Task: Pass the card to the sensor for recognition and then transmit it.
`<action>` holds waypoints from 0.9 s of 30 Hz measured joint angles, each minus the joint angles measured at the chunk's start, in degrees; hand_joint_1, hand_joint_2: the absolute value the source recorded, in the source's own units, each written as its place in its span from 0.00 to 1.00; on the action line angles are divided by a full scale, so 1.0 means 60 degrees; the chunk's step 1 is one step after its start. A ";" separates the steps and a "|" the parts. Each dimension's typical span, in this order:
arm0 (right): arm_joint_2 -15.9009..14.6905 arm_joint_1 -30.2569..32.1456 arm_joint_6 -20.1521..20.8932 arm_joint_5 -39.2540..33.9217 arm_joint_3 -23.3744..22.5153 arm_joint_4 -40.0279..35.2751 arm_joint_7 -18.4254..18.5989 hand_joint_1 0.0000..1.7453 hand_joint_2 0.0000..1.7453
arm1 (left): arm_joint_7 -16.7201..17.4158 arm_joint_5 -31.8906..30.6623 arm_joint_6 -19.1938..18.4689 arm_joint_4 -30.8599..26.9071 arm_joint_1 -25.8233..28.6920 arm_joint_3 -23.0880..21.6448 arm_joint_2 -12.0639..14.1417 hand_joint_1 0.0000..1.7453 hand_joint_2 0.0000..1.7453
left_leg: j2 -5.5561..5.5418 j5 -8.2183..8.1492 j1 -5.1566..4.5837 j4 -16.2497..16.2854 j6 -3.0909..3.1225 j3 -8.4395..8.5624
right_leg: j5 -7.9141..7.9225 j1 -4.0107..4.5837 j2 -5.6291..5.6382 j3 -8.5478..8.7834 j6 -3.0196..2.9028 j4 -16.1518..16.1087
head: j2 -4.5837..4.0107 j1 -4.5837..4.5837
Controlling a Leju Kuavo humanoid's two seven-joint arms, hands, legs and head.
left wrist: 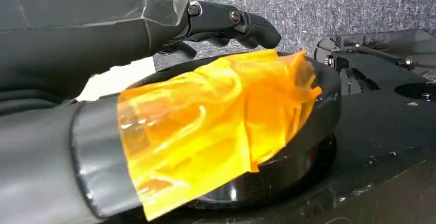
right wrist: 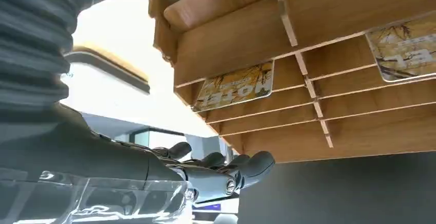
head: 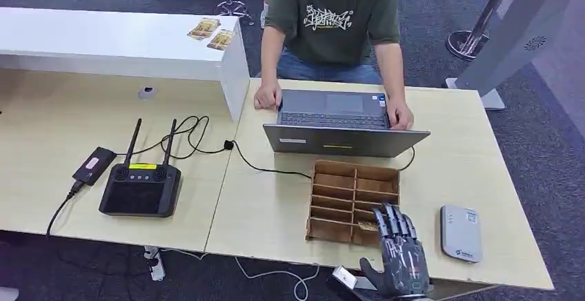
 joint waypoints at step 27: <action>0.0040 0.0083 -0.0291 0.1122 -0.0980 -0.0565 -0.0084 0.00 1.00 | -0.0076 0.0000 -0.0036 0.0000 0.0007 0.0000 0.0000 0.00 0.00 | 0.0000 0.0000 -0.0001 0.0000 0.0000 0.0000 | 0.0000 -0.0001 0.0000 -0.0001 0.0000 0.0000 | 0.0000 0.0000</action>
